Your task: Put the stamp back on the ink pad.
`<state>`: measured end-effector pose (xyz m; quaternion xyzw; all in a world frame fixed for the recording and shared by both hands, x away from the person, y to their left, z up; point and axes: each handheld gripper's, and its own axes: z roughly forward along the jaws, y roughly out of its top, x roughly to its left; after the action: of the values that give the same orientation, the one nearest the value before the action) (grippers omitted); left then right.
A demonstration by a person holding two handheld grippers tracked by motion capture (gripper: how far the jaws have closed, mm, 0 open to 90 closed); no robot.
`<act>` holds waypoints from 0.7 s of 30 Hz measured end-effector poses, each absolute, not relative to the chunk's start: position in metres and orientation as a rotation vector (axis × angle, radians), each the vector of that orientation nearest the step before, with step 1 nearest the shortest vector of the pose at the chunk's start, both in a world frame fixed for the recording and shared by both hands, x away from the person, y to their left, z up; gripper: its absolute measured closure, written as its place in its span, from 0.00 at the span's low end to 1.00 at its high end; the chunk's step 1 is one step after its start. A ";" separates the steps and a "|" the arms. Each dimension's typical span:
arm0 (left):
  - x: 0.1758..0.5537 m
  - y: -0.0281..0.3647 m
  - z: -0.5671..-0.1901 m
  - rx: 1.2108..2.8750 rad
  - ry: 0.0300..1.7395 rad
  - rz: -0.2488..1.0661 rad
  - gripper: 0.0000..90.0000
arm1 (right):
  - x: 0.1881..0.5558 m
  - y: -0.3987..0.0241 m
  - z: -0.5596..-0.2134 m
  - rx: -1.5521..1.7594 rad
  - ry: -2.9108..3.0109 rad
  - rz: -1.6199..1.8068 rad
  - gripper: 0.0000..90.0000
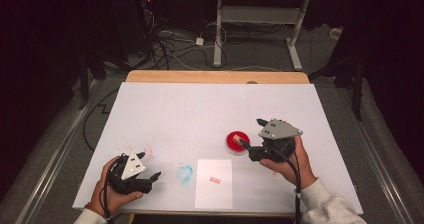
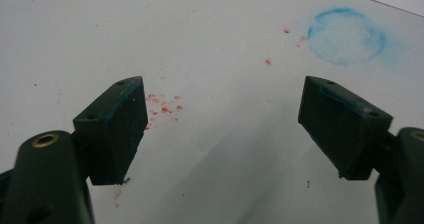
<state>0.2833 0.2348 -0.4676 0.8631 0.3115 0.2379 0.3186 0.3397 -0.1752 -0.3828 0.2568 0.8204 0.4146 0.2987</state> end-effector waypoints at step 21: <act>0.283 0.234 -0.468 2.275 0.812 0.626 0.21 | 0.323 -0.200 -0.390 0.683 2.114 1.125 0.19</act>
<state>0.2826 0.2337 -0.4678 0.8645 0.3085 0.2379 0.3176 0.3230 -0.2002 -0.3904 0.2599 0.8042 0.4279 0.3202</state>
